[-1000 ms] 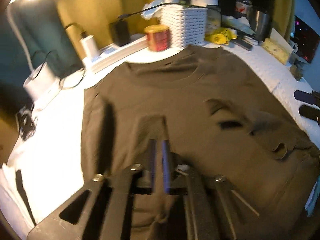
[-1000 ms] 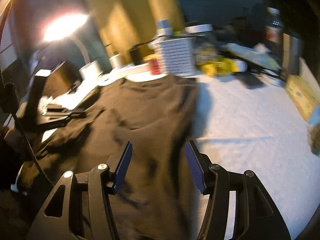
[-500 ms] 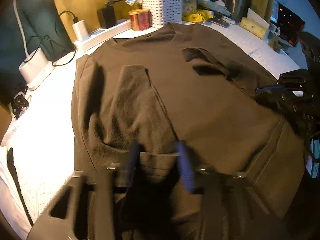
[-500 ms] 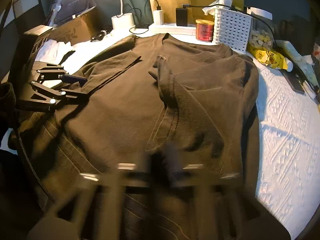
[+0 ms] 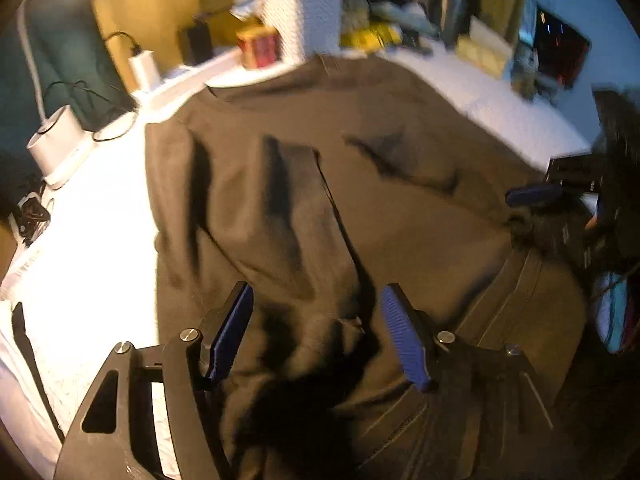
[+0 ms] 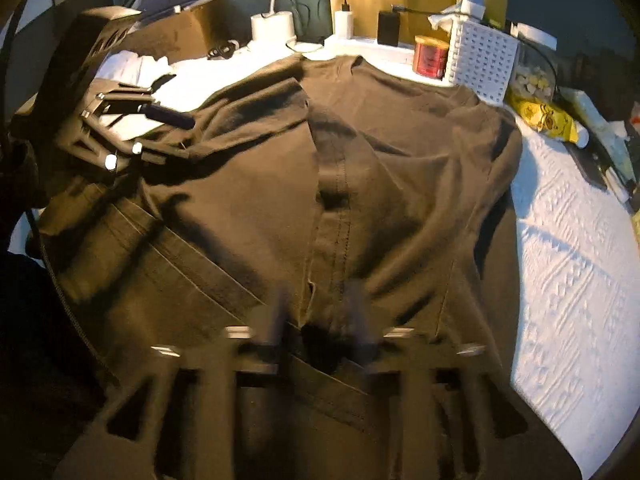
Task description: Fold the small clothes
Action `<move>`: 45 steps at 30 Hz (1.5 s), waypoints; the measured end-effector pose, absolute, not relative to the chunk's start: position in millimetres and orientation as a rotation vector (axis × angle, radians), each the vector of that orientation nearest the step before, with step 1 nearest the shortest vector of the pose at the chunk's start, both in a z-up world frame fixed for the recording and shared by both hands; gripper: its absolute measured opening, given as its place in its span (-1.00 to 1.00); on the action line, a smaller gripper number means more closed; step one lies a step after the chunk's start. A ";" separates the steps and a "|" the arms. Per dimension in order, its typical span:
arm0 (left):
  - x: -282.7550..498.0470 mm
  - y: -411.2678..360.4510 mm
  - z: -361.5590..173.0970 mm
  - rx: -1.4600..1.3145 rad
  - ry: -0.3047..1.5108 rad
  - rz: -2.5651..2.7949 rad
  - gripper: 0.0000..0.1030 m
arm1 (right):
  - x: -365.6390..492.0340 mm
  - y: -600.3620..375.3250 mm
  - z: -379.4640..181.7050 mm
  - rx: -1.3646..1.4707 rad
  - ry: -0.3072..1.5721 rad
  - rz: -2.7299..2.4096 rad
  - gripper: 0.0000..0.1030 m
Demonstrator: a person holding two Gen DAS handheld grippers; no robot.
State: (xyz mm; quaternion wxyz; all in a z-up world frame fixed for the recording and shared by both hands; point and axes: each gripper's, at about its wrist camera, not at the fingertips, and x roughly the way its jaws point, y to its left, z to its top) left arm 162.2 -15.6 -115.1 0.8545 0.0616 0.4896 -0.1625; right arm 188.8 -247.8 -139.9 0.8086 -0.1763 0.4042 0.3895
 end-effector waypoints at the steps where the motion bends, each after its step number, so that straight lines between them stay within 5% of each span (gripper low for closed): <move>1: 166.2 -9.4 -109.9 0.106 1.020 -0.338 0.29 | 189.1 -248.7 -136.6 -0.373 0.854 0.834 0.13; 14: 253.7 53.0 -104.1 0.063 0.903 -0.147 0.25 | 289.7 -283.7 -105.8 -0.221 0.804 0.670 0.13; 16: 270.3 56.0 -115.4 0.063 0.928 -0.146 0.02 | 311.1 -288.0 -108.2 -0.212 0.806 0.633 0.13; 19: 285.9 57.1 -126.5 0.059 0.930 -0.150 -0.06 | 342.8 -292.9 -111.3 -0.170 0.815 0.604 0.13; 21: 290.3 59.4 -131.8 0.061 0.947 -0.155 -0.48 | 363.9 -295.6 -113.9 -0.148 0.825 0.593 0.13; 24: 292.2 61.7 -132.3 0.059 0.943 -0.162 -0.84 | 391.1 -296.3 -119.2 -0.112 0.842 0.597 0.13; 27: 289.4 67.4 -129.6 0.086 0.930 -0.124 -0.89 | 416.6 -294.1 -129.7 -0.050 0.883 0.627 0.13; 29: 287.6 75.1 -127.1 0.101 0.921 -0.085 -0.89 | 429.9 -291.0 -137.6 -0.024 0.909 0.645 -0.05; 30: 286.5 80.1 -125.5 0.100 0.918 -0.075 -0.90 | 433.6 -288.4 -139.8 -0.015 0.912 0.654 -0.79; 31: 286.0 85.7 -124.0 0.102 0.913 -0.055 -0.92 | 437.3 -286.4 -141.4 -0.010 0.915 0.660 -0.91; 45: 297.8 118.5 -131.8 0.078 0.926 -0.037 -0.92 | 469.2 -319.9 -136.8 -0.099 0.844 0.434 -0.97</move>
